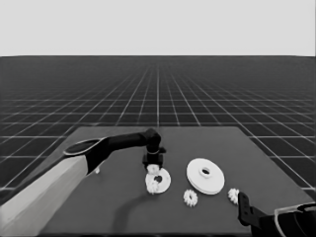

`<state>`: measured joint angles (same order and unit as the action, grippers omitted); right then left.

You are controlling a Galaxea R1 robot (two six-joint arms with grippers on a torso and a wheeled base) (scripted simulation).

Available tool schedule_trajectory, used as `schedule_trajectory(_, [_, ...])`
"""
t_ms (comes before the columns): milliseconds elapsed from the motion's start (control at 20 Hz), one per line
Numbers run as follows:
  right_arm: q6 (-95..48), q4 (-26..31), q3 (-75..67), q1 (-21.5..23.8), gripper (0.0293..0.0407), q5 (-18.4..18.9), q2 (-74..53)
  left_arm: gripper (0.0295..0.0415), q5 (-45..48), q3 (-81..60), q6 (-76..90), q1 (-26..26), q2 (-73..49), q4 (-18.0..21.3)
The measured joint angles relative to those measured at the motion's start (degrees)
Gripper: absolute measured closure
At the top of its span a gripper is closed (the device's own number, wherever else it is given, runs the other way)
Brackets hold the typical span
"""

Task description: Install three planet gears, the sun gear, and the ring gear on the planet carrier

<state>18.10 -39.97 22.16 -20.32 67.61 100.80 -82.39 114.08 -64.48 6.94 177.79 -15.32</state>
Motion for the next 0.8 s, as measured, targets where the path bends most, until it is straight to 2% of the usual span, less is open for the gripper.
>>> schedule_trajectory(50, [0.0,0.0,0.0,0.0,0.0315,0.0,0.0,0.033,0.0,0.01,0.0,0.0,0.0,0.0])
schedule_trajectory(100, [0.0,0.0,0.0,0.0,0.0315,0.0,0.0,0.0327,0.01,0.01,0.0,0.01,0.0,-0.01])
schedule_trajectory(400, [0.0,0.0,0.0,0.0,0.0315,0.0,0.0,0.0326,0.01,0.02,0.0,0.01,0.01,-0.01])
schedule_trajectory(550, [0.0,0.0,0.0,0.0,0.0315,0.0,0.0,0.0326,-3.57,-6.38,-3.51,-6.47,-2.12,5.45])
schedule_trajectory(800, [0.0,0.0,0.0,0.0,0.0315,0.0,0.0,0.0326,-4.16,-6.93,-3.81,-8.08,-2.26,7.01])
